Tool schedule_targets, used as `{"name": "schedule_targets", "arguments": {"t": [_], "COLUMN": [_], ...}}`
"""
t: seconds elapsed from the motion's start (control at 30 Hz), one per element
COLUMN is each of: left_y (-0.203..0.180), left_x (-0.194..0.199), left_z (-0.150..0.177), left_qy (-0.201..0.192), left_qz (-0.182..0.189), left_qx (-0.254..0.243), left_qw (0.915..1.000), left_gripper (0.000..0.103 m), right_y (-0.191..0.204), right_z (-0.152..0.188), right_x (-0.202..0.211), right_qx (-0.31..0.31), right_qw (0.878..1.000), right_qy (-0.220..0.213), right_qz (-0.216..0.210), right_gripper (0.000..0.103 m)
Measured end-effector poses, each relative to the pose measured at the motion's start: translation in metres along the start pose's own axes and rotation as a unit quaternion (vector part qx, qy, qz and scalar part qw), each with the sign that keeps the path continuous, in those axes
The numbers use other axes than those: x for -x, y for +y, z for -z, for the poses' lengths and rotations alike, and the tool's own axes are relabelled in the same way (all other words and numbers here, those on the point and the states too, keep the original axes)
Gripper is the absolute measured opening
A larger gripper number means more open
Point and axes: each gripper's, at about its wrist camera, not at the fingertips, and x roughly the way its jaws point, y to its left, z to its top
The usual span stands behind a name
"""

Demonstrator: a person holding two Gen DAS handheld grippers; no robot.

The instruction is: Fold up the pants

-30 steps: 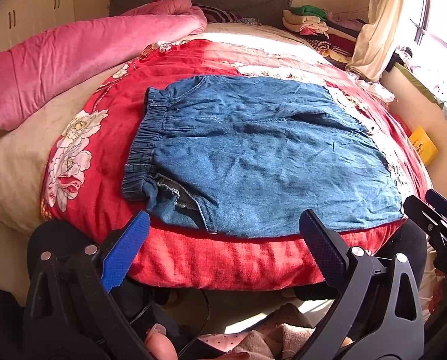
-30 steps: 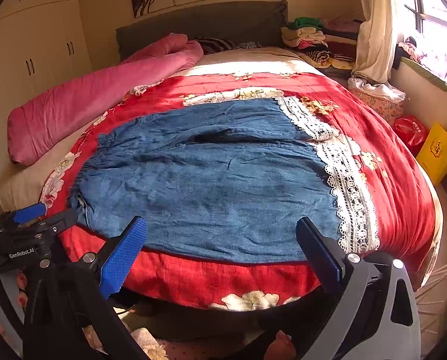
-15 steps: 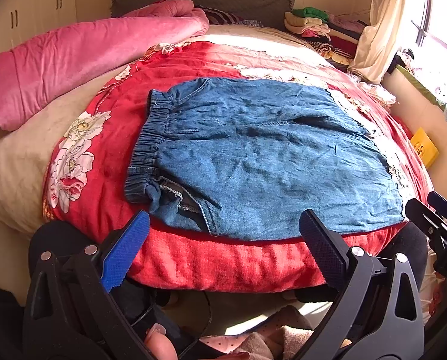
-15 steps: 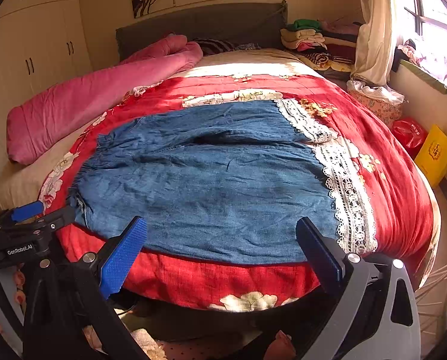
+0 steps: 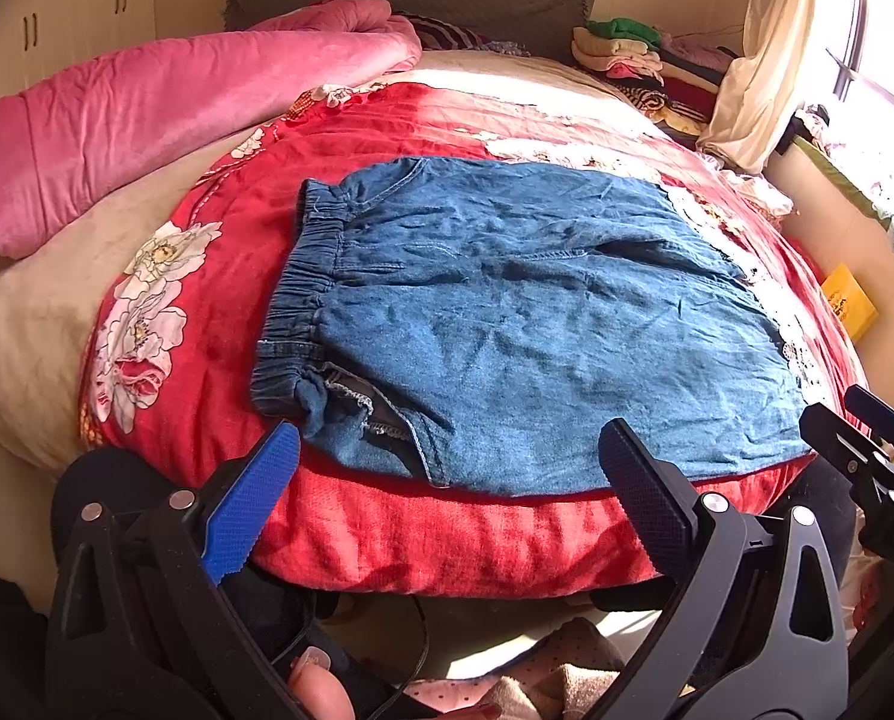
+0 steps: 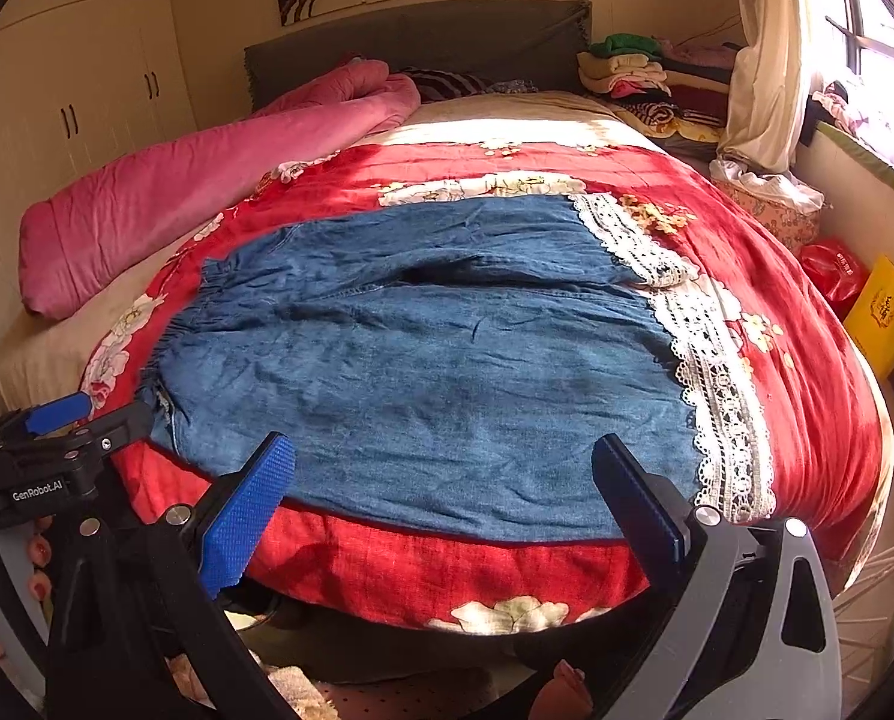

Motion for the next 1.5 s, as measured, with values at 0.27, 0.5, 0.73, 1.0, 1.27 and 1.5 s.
{"name": "schedule_targets", "arguments": {"t": [0.27, 0.5, 0.73, 1.0, 1.27, 1.5], "left_y": [0.023, 0.060, 0.090, 0.107, 0.101, 0.105], "left_x": [-0.024, -0.054, -0.096, -0.160, -0.211, -0.218], "left_z": [-0.019, -0.064, -0.118, -0.157, -0.167, -0.170], "left_qy": [0.016, 0.012, 0.012, 0.042, 0.072, 0.041], "left_qz": [0.013, -0.011, -0.039, -0.039, -0.006, 0.053], "left_qx": [0.012, 0.021, 0.010, -0.017, -0.071, -0.060], "left_qw": [0.9997, 0.9996, 0.9991, 0.9982, 0.9948, 0.9959], "left_gripper": [0.094, 0.094, 0.094, 0.094, 0.059, 0.019], "right_y": [0.014, 0.021, 0.023, 0.024, 0.034, 0.056], "right_z": [-0.034, -0.079, -0.127, -0.165, -0.193, -0.213], "right_x": [-0.033, -0.074, -0.117, -0.176, -0.233, -0.278], "right_qx": [0.035, 0.052, 0.086, 0.103, 0.129, 0.199], "right_qw": [0.998, 0.995, 0.994, 0.989, 0.983, 0.969], "right_qy": [0.024, 0.039, 0.040, 0.075, 0.109, 0.125], "right_qz": [-0.047, -0.069, -0.058, -0.072, -0.070, -0.071], "right_gripper": [0.099, 0.099, 0.099, 0.099, 0.099, 0.099]}}
